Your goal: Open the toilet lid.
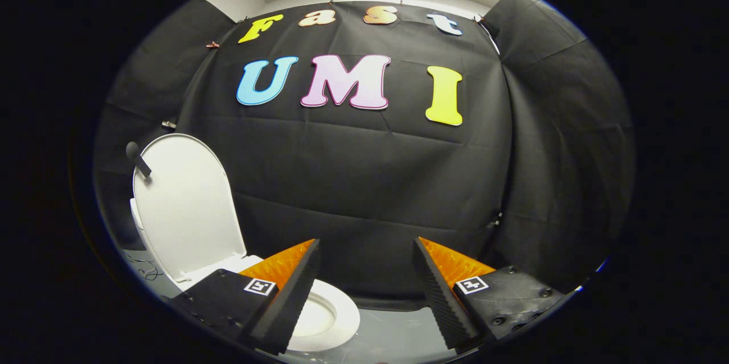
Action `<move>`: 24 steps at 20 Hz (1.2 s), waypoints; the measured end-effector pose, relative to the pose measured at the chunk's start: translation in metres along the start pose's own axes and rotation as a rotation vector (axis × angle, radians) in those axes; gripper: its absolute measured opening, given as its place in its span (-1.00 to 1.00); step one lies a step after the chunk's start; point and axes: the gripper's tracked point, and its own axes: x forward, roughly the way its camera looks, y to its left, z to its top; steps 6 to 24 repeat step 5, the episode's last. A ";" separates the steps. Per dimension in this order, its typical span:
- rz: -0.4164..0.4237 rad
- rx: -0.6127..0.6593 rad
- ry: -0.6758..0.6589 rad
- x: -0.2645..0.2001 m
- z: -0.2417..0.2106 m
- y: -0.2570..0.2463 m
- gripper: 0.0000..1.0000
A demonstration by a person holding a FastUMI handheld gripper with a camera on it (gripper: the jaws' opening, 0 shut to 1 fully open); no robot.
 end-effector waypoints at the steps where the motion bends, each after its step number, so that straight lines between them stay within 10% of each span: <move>1: 0.001 -0.002 0.002 -0.001 0.000 0.000 0.98; 24: 0.001 0.003 -0.017 -0.002 0.006 -0.001 0.97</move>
